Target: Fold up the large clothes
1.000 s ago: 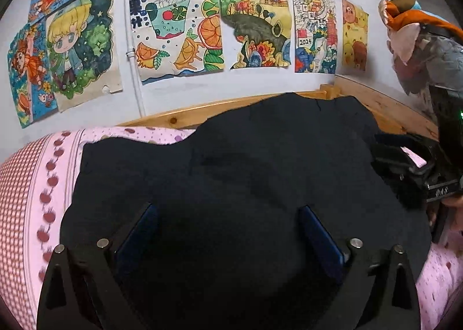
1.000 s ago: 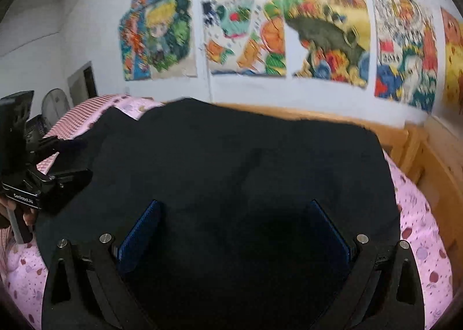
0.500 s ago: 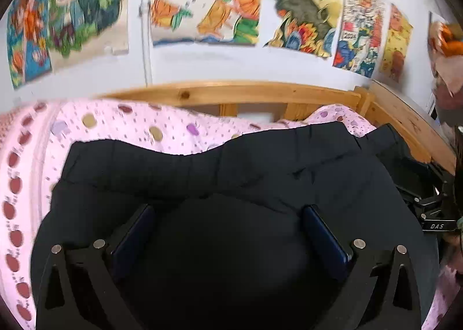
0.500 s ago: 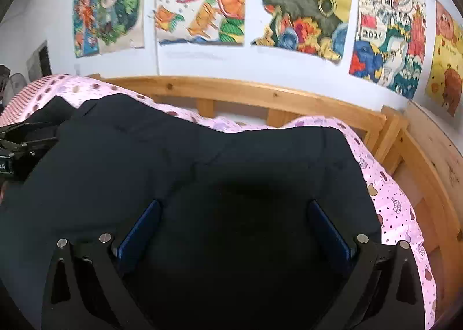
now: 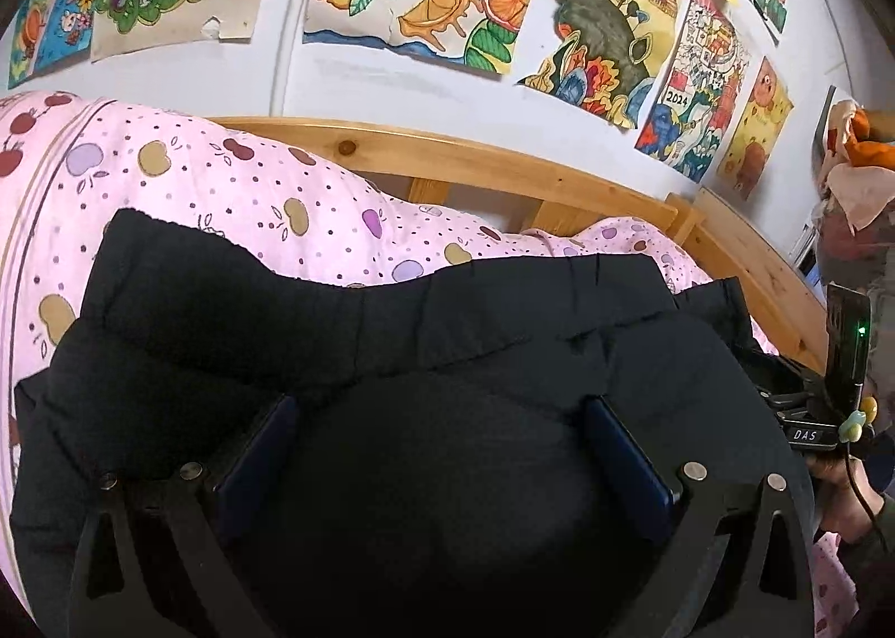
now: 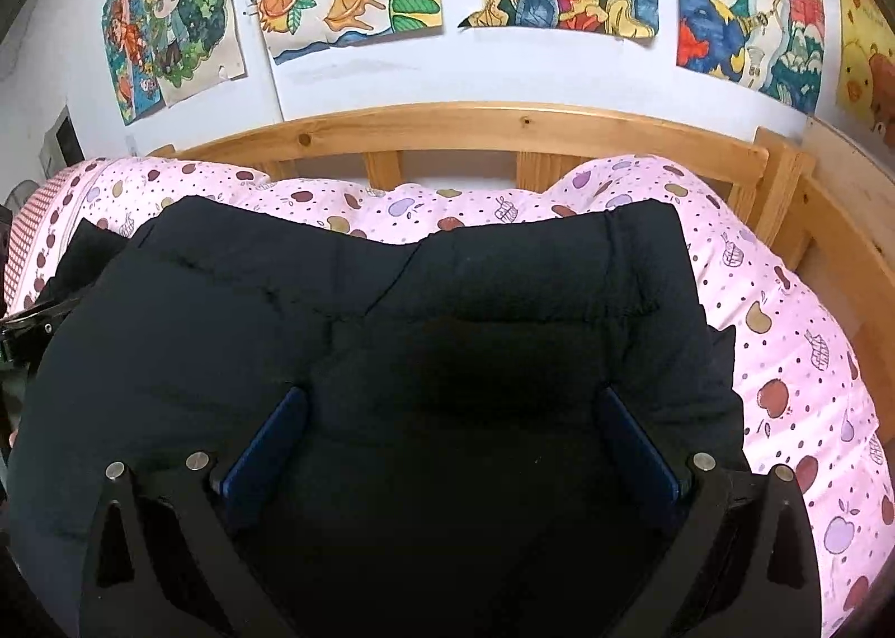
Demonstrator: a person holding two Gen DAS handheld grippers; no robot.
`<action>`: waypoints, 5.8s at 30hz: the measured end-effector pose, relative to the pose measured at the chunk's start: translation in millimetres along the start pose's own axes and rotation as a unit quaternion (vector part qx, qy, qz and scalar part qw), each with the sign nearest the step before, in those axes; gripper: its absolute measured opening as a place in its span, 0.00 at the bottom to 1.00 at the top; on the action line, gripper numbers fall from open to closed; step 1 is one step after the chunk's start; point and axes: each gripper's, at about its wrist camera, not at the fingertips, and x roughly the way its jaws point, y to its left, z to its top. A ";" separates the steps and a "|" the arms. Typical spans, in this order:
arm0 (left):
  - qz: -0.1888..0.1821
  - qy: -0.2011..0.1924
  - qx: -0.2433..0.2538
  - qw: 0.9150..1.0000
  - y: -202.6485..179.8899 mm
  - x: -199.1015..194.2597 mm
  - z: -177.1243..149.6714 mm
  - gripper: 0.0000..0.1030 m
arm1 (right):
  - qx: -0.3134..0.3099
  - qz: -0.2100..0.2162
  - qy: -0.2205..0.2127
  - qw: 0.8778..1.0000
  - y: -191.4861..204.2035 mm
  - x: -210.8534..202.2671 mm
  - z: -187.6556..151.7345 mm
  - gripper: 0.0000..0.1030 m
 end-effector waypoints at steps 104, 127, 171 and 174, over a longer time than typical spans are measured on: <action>-0.030 0.019 -0.111 0.993 94.9 -80.1 -88.4 1.00 | 0.107 0.216 -0.021 0.970 -100.8 -25.1 -77.5 0.99; -0.053 0.074 -0.170 0.981 95.1 -82.7 -75.8 0.85 | 0.121 0.215 0.046 0.968 -88.3 -26.5 -68.6 0.99; 0.031 0.045 -0.127 0.990 33.2 -284.6 -63.4 0.21 | 0.042 0.243 -0.049 0.968 -5.8 -247.0 -60.8 0.14; 0.031 0.052 -0.134 0.989 40.8 -282.7 -76.0 0.21 | 0.039 0.234 -0.038 0.971 -1.1 -242.3 -65.1 0.14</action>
